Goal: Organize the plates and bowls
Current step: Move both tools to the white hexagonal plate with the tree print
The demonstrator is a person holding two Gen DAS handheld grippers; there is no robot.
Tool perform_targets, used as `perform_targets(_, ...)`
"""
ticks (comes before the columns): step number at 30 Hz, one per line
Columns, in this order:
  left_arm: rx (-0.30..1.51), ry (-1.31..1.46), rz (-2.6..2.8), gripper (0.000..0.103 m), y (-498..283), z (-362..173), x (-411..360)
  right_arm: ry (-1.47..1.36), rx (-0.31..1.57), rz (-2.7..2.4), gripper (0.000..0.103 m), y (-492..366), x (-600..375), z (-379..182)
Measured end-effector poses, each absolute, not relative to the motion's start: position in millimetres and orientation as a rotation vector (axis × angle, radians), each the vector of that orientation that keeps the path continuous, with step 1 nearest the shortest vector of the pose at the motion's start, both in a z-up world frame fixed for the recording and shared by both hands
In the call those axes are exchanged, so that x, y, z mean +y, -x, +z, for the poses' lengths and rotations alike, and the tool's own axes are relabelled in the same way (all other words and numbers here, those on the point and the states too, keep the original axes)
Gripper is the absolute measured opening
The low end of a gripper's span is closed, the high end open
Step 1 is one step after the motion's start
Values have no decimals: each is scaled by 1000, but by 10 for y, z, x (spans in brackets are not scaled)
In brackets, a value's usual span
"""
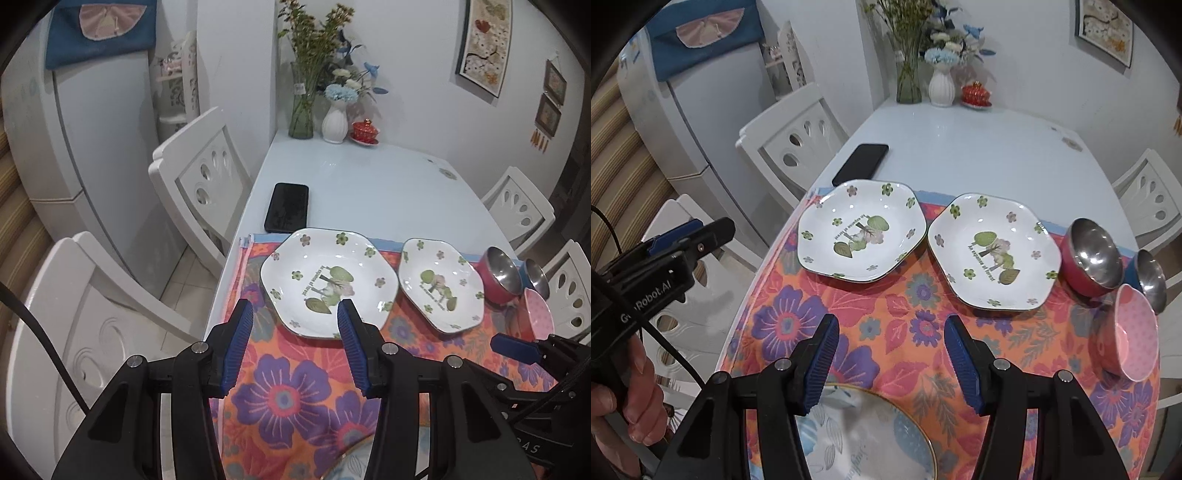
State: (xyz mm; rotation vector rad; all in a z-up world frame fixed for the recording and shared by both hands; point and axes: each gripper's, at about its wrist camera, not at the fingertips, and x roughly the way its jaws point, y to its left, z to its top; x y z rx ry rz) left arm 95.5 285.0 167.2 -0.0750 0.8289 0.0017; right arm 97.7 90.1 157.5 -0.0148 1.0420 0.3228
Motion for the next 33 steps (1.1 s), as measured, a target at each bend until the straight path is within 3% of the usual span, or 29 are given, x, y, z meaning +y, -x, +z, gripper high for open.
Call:
perform_targets(24,932,86,2,45,-1625,1115,2982,-137,1233,304,57,-1793,1045,734)
perform_targets(33,938,81,3,45,-1704,1055,2998,-108,1227,277,57,-1877,1105,705)
